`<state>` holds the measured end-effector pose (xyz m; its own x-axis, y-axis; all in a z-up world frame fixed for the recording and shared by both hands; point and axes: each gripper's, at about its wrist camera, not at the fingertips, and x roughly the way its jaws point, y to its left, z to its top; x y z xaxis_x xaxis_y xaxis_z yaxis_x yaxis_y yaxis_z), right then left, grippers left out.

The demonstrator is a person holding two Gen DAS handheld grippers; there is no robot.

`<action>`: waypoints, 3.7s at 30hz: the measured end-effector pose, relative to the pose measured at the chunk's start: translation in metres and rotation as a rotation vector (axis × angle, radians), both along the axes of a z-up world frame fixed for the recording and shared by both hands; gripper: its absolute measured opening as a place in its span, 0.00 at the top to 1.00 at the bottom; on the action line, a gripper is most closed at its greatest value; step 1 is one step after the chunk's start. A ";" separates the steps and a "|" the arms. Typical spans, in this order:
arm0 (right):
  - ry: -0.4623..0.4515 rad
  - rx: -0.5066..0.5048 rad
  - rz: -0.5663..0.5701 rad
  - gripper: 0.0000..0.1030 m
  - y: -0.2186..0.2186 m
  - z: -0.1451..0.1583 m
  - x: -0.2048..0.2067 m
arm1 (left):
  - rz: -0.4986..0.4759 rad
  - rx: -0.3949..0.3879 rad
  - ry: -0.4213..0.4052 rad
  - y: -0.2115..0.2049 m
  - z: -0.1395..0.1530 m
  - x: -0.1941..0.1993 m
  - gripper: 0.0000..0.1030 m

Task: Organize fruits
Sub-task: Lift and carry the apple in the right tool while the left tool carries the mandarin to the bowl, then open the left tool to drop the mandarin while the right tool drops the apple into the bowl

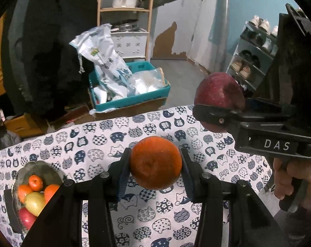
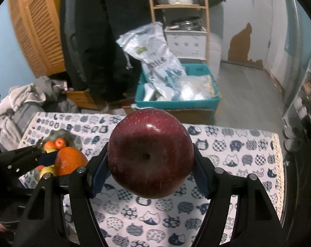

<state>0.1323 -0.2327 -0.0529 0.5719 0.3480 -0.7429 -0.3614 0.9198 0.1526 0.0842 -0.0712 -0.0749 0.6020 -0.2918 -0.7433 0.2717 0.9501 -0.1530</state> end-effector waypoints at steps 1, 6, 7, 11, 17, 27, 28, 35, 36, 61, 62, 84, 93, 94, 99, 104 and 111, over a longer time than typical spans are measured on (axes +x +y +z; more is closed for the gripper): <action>-0.003 0.001 0.009 0.31 0.006 0.002 -0.001 | 0.005 -0.003 -0.001 0.004 0.001 -0.001 0.55; 0.005 0.007 0.045 0.31 0.028 0.002 0.001 | 0.036 -0.005 -0.005 0.026 0.001 -0.006 0.55; 0.009 0.008 0.053 0.31 0.034 0.001 0.002 | 0.044 -0.011 -0.003 0.031 0.001 -0.006 0.55; 0.021 0.009 0.079 0.31 0.053 -0.003 0.004 | 0.081 -0.017 0.004 0.053 -0.003 -0.008 0.55; 0.044 0.014 0.126 0.31 0.084 -0.011 0.008 | 0.145 -0.025 0.030 0.089 -0.013 -0.012 0.55; 0.087 0.019 0.217 0.31 0.145 -0.026 0.013 | 0.243 -0.023 0.109 0.142 -0.049 -0.024 0.55; 0.091 0.018 0.227 0.31 0.153 -0.027 0.013 | 0.251 -0.024 0.115 0.146 -0.051 -0.025 0.55; 0.115 0.009 0.275 0.31 0.186 -0.038 0.013 | 0.293 -0.039 0.156 0.172 -0.065 -0.029 0.55; 0.121 0.007 0.282 0.31 0.192 -0.040 0.013 | 0.298 -0.040 0.162 0.175 -0.068 -0.030 0.55; 0.218 -0.029 0.367 0.31 0.265 -0.087 0.018 | 0.397 -0.146 0.342 0.225 -0.119 -0.022 0.45; 0.224 -0.026 0.368 0.31 0.267 -0.089 0.019 | 0.402 -0.144 0.344 0.227 -0.119 -0.022 0.43; 0.345 -0.026 0.412 0.31 0.319 -0.145 0.040 | 0.587 -0.078 0.285 0.278 -0.105 -0.028 0.32; 0.360 -0.033 0.432 0.29 0.326 -0.149 0.044 | 0.643 -0.066 0.261 0.290 -0.101 -0.030 0.31; 0.357 -0.032 0.433 0.29 0.326 -0.149 0.045 | 0.647 -0.064 0.259 0.291 -0.101 -0.030 0.31; 0.333 -0.032 0.426 0.29 0.322 -0.140 0.043 | 0.658 -0.051 0.240 0.292 -0.095 -0.031 0.28; 0.280 -0.025 0.405 0.29 0.310 -0.117 0.037 | 0.655 -0.040 0.211 0.289 -0.083 -0.035 0.28; 0.165 -0.012 0.361 0.29 0.282 -0.072 0.025 | 0.644 -0.043 0.168 0.282 -0.058 -0.043 0.25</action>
